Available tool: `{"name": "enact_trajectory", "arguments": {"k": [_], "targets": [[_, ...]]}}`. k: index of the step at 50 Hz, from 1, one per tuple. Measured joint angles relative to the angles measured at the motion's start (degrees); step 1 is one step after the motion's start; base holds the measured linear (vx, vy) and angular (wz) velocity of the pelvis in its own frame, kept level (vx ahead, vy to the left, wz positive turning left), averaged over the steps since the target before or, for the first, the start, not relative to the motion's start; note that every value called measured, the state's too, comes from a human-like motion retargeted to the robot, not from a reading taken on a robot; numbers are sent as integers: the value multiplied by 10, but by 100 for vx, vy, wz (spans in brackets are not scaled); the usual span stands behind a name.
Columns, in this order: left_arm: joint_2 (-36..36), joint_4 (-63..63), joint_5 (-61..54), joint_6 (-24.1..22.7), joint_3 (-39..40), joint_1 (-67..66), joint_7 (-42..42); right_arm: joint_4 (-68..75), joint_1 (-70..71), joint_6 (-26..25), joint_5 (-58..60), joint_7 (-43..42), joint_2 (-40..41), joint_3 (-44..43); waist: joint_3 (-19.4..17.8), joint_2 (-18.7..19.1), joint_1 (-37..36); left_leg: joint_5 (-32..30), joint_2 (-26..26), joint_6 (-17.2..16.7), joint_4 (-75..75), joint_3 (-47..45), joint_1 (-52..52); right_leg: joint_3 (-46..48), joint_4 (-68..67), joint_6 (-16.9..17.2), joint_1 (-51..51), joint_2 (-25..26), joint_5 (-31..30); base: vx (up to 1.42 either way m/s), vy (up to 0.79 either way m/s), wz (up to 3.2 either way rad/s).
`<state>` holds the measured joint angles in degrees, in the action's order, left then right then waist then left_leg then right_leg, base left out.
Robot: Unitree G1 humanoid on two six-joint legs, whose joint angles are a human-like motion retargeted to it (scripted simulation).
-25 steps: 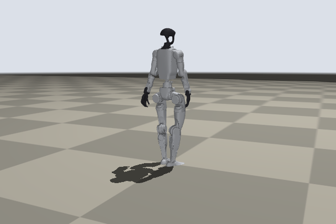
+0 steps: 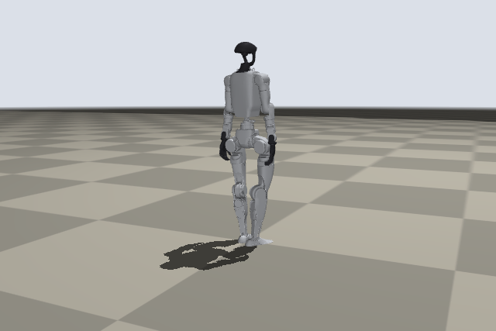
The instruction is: In place motions
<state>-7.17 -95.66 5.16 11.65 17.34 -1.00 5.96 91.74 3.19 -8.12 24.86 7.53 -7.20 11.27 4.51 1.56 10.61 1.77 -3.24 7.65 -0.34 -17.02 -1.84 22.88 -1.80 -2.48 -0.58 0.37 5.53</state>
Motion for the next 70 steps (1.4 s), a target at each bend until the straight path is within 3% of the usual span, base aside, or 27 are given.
{"name": "enact_trajectory", "arguments": {"k": [5,10,16,25,31,40,47,51,55,60,70], "targets": [[0,51,2,0,-71,120,42,48,-73,-60,32,20,-35,-53,2,-3,4,-2,0,3,1,4,-4,1,0,0,-1,2,1,0,0,0],[5,129,10,-20,-119,188,49,57,-133,-68,6,-10,-67,-95,3,-3,6,-1,1,4,2,0,-4,-2,0,-1,-1,3,1,0,0,0],[14,178,-1,-48,-122,200,29,57,-144,-87,-42,-24,-74,-117,3,1,7,1,2,3,1,-7,-3,-7,-1,-3,1,4,0,0,0,0],[21,92,18,-44,-92,114,47,55,-49,-21,-105,-23,-20,-60,9,13,6,2,3,0,0,-8,-1,-5,0,-5,2,5,2,0,0,0],[9,-12,45,-34,-46,5,6,-17,46,5,-150,28,33,-4,4,16,-2,5,3,-2,-2,-11,10,-9,-2,-8,0,4,1,0,0,0],[-34,-9,69,-20,33,-194,55,-195,128,53,-197,60,81,23,-1,22,6,3,4,-5,-2,-8,8,-4,-1,-6,-1,5,3,0,0,4],[-40,-17,30,-5,74,-229,61,-203,135,64,-168,56,67,40,-1,23,8,0,6,-6,0,-4,1,3,-1,-5,0,4,5,0,1,8],[-32,-17,14,3,59,-195,49,-168,104,63,-134,44,55,41,1,19,13,0,5,-5,0,-3,-1,5,-1,-5,1,4,6,0,0,0],[-20,-17,-7,7,-11,-118,29,-112,52,54,-89,31,39,21,3,14,14,0,6,-4,1,-2,-3,7,-1,-5,1,4,5,0,0,0],[-8,-2,16,-33,-82,17,-16,-34,-24,35,-28,19,3,-25,5,7,21,-2,5,0,3,6,-6,8,1,-5,-3,7,6,0,-3,0],[29,133,-40,-54,-112,199,45,57,-151,-25,-59,-7,-83,-143,5,-1,22,0,6,2,2,1,-7,1,1,-5,1,7,2,0,-1,-9]]}}
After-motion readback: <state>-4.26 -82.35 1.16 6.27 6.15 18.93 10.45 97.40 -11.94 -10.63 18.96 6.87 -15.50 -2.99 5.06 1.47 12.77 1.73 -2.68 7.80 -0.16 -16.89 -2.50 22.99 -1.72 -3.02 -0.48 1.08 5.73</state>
